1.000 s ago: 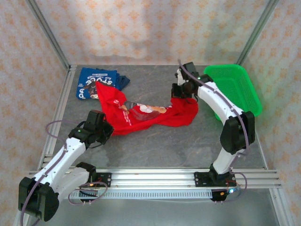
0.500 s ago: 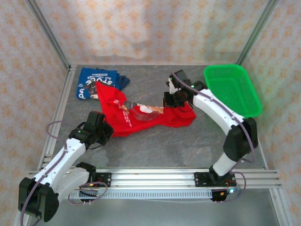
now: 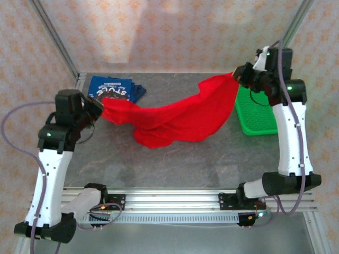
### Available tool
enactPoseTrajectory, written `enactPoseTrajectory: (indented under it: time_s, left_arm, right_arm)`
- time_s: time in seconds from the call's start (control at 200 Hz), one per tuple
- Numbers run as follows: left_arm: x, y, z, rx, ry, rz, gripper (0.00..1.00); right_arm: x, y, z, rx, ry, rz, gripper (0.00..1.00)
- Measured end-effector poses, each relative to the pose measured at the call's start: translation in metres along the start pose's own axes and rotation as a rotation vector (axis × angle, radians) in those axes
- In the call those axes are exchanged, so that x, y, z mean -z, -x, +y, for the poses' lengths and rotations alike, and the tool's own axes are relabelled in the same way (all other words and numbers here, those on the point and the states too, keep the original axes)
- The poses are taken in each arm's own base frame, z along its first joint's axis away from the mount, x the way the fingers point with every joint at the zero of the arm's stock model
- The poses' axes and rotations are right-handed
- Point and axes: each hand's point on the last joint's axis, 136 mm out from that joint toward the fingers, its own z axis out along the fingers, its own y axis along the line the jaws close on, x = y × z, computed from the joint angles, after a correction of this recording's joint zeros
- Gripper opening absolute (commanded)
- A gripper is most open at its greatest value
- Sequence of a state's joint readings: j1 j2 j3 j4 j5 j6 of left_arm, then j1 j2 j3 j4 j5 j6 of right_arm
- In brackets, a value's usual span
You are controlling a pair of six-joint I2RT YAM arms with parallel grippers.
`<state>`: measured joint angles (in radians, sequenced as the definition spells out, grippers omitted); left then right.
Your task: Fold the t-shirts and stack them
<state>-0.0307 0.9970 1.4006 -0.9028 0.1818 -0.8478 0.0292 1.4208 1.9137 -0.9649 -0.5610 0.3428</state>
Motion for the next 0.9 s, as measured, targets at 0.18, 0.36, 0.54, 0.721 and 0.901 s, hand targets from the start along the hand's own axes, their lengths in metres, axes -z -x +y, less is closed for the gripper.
enactPoseTrajectory:
  time_s: [0.18,0.36,0.54,0.721,0.901]
  left_arm:
    - [0.002,0.052,-0.030,-0.021,-0.013,-0.073,0.00]
    - [0.018,0.101,-0.077,-0.041,-0.103,-0.152,0.00]
    - [0.057,0.131,-0.121,-0.080,-0.240,-0.241,0.00]
    - [0.093,0.131,-0.136,-0.102,-0.323,-0.278,0.00]
    - [0.130,0.125,-0.143,-0.117,-0.400,-0.324,0.00]
  right_arm:
    - [0.021,0.045,0.021,-0.077,0.102,-0.079,0.00]
    - [0.046,0.087,0.047,-0.147,0.242,-0.155,0.00]
    - [0.080,0.117,0.075,-0.198,0.400,-0.232,0.00]
    - [0.111,0.129,0.095,-0.204,0.507,-0.280,0.00]
    - [0.159,0.113,0.124,-0.155,0.587,-0.323,0.00]
